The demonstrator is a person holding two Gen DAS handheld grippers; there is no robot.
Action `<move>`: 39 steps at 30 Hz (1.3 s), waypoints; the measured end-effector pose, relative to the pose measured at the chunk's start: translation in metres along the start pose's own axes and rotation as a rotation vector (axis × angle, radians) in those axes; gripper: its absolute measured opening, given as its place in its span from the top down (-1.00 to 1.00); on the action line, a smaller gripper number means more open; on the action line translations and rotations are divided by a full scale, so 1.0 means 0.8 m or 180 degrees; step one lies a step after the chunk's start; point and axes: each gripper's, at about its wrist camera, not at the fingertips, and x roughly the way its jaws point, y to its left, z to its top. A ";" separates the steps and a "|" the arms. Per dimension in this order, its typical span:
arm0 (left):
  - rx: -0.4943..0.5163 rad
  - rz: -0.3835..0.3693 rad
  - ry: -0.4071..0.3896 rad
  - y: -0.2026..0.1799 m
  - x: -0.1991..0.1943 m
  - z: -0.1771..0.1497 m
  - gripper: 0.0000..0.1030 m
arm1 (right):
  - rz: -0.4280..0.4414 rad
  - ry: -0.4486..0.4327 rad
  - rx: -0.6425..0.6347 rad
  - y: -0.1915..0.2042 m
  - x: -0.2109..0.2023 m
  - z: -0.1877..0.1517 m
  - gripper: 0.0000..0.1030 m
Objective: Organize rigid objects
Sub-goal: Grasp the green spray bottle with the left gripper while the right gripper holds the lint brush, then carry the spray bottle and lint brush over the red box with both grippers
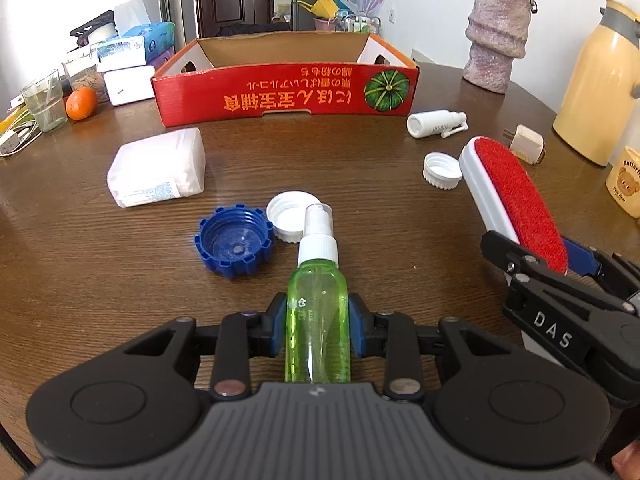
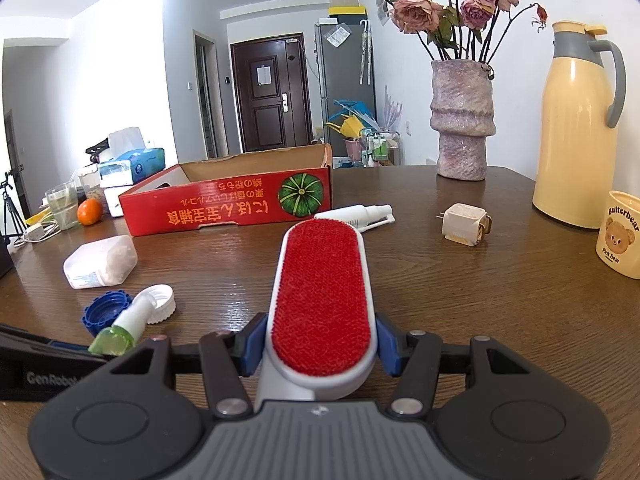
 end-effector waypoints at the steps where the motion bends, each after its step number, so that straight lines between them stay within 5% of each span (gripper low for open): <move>1: -0.0014 -0.0006 -0.0014 0.002 -0.002 0.001 0.38 | -0.0001 -0.0008 -0.0011 0.001 -0.001 0.000 -0.07; 39: -0.0190 -0.0153 -0.0740 0.049 -0.068 0.078 0.38 | 0.0074 -0.0433 -0.0064 0.057 -0.012 0.081 -0.07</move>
